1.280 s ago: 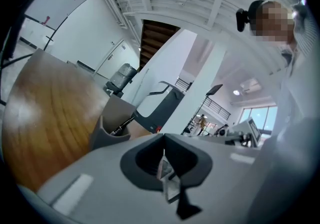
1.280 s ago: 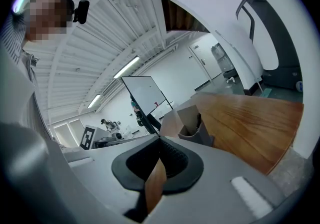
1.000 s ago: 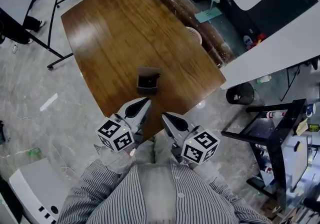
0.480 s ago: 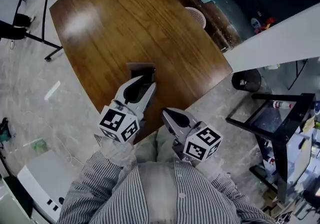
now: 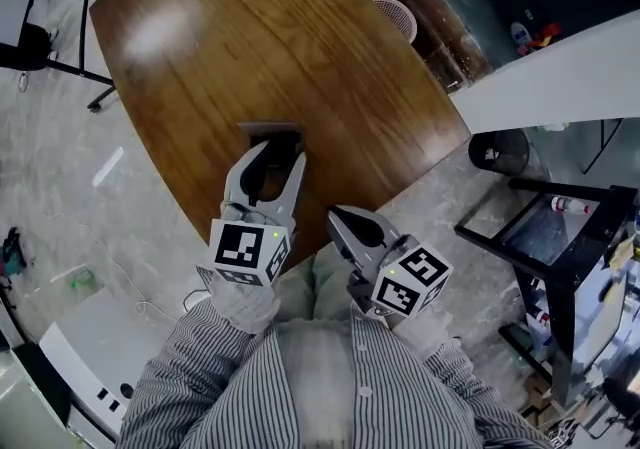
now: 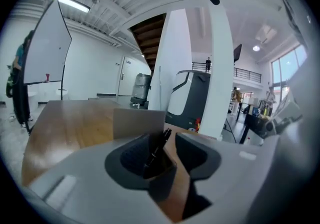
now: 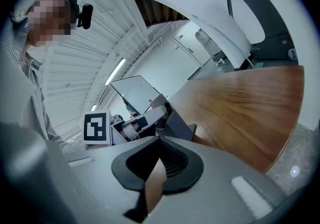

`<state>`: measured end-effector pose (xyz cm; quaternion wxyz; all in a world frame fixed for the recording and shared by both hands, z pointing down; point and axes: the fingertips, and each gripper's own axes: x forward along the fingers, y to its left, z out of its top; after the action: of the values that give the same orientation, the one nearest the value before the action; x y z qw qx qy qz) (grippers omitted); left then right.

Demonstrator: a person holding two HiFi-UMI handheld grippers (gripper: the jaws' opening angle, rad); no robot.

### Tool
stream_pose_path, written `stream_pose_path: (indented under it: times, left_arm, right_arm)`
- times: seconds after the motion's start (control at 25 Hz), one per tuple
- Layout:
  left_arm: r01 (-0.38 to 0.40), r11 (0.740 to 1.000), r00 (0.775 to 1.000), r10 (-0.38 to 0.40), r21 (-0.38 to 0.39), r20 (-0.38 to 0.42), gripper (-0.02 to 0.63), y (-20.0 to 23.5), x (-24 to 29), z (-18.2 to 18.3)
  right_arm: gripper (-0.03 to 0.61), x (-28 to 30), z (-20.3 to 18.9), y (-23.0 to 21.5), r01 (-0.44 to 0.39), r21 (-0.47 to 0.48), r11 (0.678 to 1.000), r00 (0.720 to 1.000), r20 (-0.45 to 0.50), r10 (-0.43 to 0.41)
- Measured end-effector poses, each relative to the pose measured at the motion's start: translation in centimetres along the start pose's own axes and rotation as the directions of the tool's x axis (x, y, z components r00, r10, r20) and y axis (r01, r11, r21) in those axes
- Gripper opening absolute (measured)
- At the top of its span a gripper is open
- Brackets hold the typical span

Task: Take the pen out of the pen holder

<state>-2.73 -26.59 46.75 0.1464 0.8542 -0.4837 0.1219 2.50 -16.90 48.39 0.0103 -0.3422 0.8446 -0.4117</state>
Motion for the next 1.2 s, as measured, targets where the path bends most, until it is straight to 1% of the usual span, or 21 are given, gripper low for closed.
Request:
stream_pose_path:
  times: [0.2, 0.32, 0.48, 0.56, 0.84, 1.2]
  left_arm:
    - [-0.022, 0.999, 1.0, 0.022, 0.03, -0.005, 0.156, -0.5, 0.6, -0.2]
    - [-0.035, 0.998, 0.999, 0.035, 0.055, 0.006, 0.154, -0.6, 0.9, -0.3]
    - [-0.087, 0.991, 0.996, 0.087, 0.102, 0.008, 0.121, -0.2, 1.2, -0.5]
    - [-0.107, 0.989, 0.994, 0.107, 0.101, 0.009, 0.084, 0.1, 1.1, -0.6]
    - [-0.113, 0.988, 0.994, 0.112, 0.104, 0.018, 0.077, 0.4, 0.9, -0.6]
    - [-0.12, 0.991, 0.992, 0.117, 0.066, 0.039, 0.057, 2.3, -0.6, -0.1]
  right_arm:
    - [0.0, -0.1, 0.2, -0.5, -0.007, 0.018, 1.0, 1.0, 0.003, 0.007]
    - [0.0, -0.2, 0.7, -0.3, -0.036, 0.025, 0.999, 0.999, 0.029, 0.035]
    - [0.0, -0.5, 0.5, 0.0, -0.06, 0.021, 0.998, 0.998, 0.028, 0.06]
    - [0.0, -0.7, 0.3, 0.1, -0.065, 0.024, 0.998, 0.998, 0.025, 0.064]
    - [0.0, -1.5, -0.2, -0.1, -0.061, 0.029, 0.998, 0.998, 0.021, 0.06]
    - [0.0, -1.6, -0.5, 0.5, -0.068, 0.026, 0.997, 0.997, 0.023, 0.068]
